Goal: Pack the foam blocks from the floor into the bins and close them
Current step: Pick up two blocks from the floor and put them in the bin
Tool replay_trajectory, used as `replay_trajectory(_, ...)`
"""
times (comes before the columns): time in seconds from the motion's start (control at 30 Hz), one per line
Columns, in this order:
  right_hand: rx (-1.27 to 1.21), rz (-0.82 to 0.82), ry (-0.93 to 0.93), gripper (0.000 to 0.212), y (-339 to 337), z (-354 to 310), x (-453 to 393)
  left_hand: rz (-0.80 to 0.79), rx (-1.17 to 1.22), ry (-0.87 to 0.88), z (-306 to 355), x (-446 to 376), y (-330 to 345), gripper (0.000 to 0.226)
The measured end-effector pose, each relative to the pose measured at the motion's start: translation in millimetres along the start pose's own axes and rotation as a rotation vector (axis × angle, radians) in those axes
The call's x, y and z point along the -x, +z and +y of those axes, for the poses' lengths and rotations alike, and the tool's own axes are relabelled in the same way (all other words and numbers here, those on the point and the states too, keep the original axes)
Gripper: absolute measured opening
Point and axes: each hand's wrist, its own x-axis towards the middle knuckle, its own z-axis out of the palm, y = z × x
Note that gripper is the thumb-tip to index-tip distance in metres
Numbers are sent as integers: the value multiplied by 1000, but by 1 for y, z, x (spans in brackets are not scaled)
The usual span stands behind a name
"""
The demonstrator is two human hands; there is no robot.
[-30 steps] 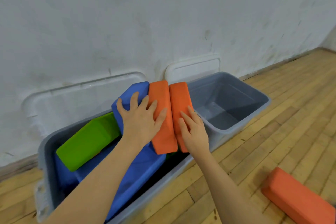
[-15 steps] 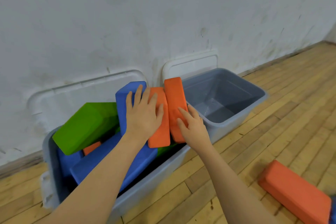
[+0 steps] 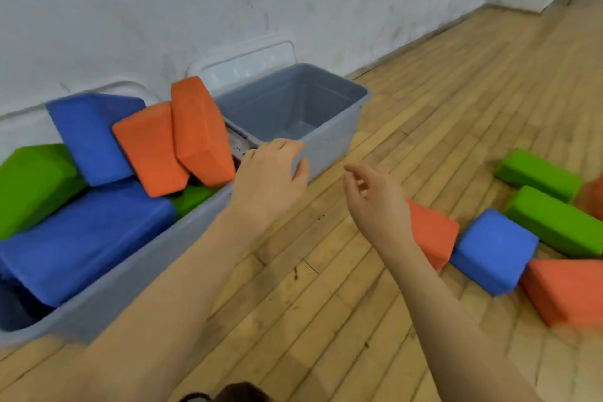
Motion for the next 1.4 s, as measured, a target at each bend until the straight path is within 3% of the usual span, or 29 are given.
replay_trajectory(0.33, 120, 100, 387, 31, -9, 188, -28, -386, 112, 125, 70, -64, 188, 37)
replay_trajectory(0.6, 321, -155, 677, 61, 55, 343, -60, -682, 27, 118, 57, -107, 377, 49)
replay_trajectory(0.77, 445, -325, 748, 81, 82, 393, -57, -881, -31, 32, 49, -106, 461, 66)
replay_trajectory(0.83, 439, -343, 753, 88, 85, 400, -57, -921, 52, -60, 44, -96, 480, 70)
replay_trajectory(0.97, 549, -436, 671, 97, 80, 401, -60, -872, 300, -178, 36, -77, 483, 70)
replay_trajectory(1.07, 450, -402, 649, 86, 74, 397, -63, -782, 261, -17, 32, -79, 463, 74)
replay_trajectory(1.2, 362, -129, 457, 62, 68, 388, -69, -736, 159, 246, 22, -91, 436, 103)
replay_trajectory(1.4, 397, 34, 312, 53, 50, 363, -103, -546, 52, 355, 18, -125, 412, 88)
